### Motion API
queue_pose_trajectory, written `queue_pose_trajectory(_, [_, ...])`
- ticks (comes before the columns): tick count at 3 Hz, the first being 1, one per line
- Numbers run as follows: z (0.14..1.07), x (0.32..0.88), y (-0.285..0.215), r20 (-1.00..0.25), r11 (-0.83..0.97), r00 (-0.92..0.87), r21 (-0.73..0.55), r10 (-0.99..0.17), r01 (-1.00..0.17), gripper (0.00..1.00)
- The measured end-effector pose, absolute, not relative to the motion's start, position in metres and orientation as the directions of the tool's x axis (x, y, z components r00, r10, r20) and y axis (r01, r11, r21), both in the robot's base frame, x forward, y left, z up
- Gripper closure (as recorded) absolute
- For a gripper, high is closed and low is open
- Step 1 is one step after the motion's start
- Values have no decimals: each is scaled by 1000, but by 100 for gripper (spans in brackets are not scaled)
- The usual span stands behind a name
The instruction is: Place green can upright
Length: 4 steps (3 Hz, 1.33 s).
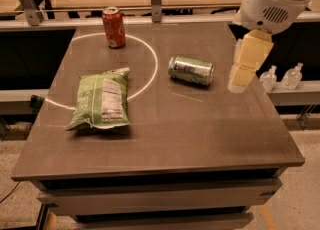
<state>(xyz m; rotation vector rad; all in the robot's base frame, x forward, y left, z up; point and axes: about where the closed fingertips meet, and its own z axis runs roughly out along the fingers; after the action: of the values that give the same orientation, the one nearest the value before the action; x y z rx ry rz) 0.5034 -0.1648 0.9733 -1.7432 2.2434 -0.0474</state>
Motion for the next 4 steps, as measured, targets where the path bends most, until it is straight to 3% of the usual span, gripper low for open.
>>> queue_pose_trajectory(2, [962,549,-106,-300,298,-253,-114,-920,-948,0])
queue_pose_trajectory(4, [959,588,-63,-359,324,-244,-185,-901,-928,0])
